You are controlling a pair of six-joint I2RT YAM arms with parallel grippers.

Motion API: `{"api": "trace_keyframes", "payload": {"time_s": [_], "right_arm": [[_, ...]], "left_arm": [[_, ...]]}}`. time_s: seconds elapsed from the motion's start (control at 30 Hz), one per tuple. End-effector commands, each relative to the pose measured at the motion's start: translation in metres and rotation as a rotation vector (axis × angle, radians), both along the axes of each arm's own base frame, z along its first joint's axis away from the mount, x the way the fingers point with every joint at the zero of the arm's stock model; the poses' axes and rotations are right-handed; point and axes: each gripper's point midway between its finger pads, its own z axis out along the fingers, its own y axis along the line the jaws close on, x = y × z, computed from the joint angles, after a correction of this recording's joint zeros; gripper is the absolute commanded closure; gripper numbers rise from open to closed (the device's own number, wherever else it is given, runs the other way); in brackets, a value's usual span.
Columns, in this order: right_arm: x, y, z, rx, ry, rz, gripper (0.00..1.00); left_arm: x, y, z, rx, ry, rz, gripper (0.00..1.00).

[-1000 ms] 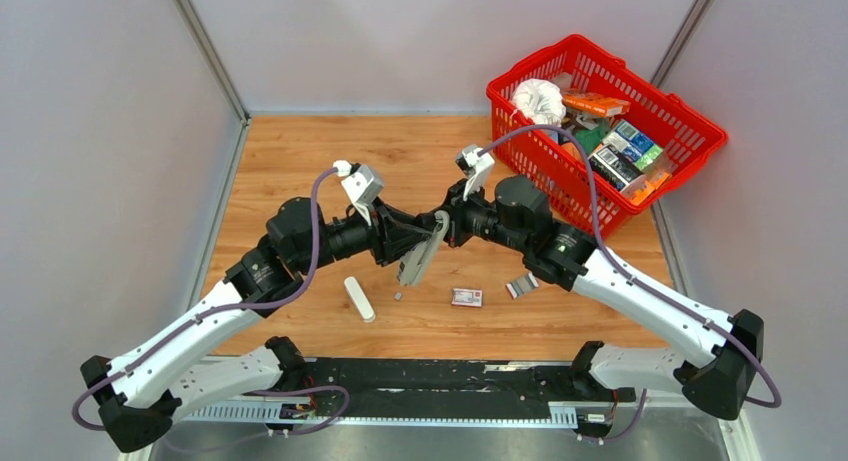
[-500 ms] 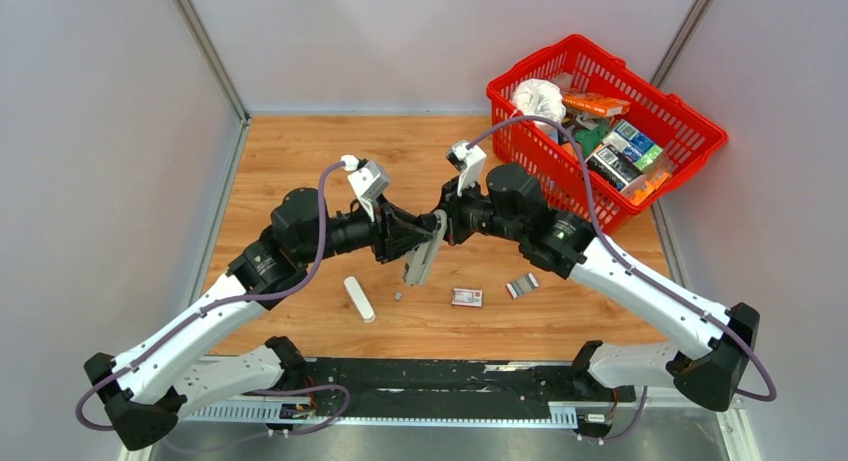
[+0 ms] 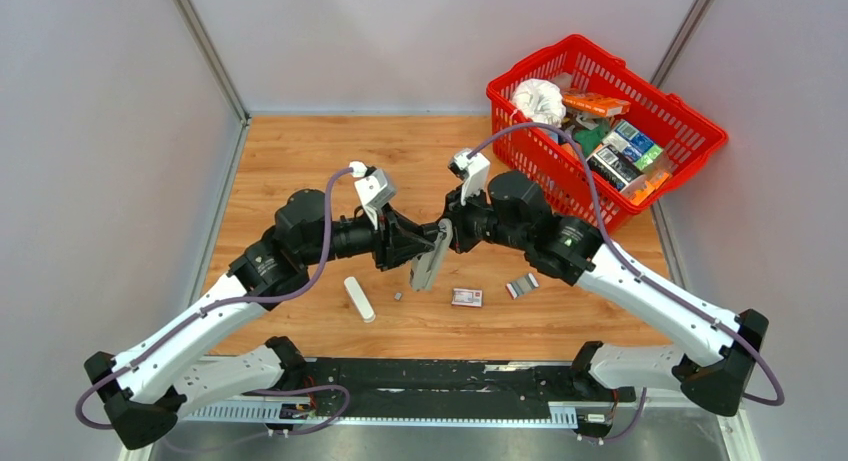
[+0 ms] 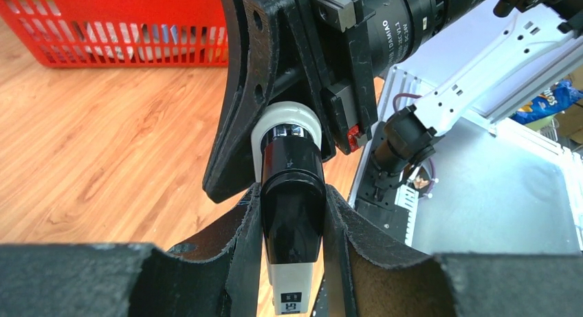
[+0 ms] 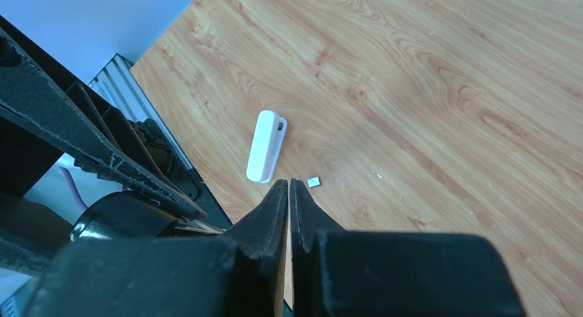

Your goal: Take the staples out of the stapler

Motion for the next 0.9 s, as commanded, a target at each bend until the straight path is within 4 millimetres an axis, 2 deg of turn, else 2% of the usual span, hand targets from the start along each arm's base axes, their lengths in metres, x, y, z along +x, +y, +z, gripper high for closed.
{"api": "trace_keyframes", "payload": {"time_s": [0.0, 0.17, 0.33, 0.4, 0.57, 0.67, 0.7, 0.87], "right_arm": [[-0.009, 0.014, 0.057, 0.172, -0.14, 0.022, 0.92], [0.008, -0.01, 0.04, 0.137, -0.116, -0.106, 0.91], [0.031, -0.044, 0.023, 0.086, -0.116, -0.289, 0.81], [0.039, -0.059, 0.017, 0.077, -0.113, -0.362, 0.8], [0.054, -0.091, -0.003, 0.034, -0.091, -0.502, 0.79], [0.058, -0.099, -0.017, 0.002, -0.072, -0.54, 0.8], [0.058, -0.099, -0.022, -0.007, -0.065, -0.542, 0.8], [0.057, -0.094, -0.037, -0.015, -0.035, -0.529, 0.81]], "left_arm": [[-0.016, -0.012, 0.03, -0.063, -0.07, -0.086, 1.0], [0.002, -0.006, 0.029, -0.044, -0.084, 0.023, 1.0], [0.013, 0.0, 0.038, -0.039, -0.111, 0.088, 1.0], [0.018, 0.004, 0.041, -0.029, -0.13, 0.122, 1.0], [0.049, 0.021, 0.043, 0.028, -0.147, 0.309, 1.0], [0.075, 0.033, 0.036, 0.086, -0.155, 0.456, 1.0], [0.079, 0.035, 0.039, 0.094, -0.16, 0.481, 1.0], [0.116, 0.044, 0.023, 0.216, -0.172, 0.633, 1.0]]}}
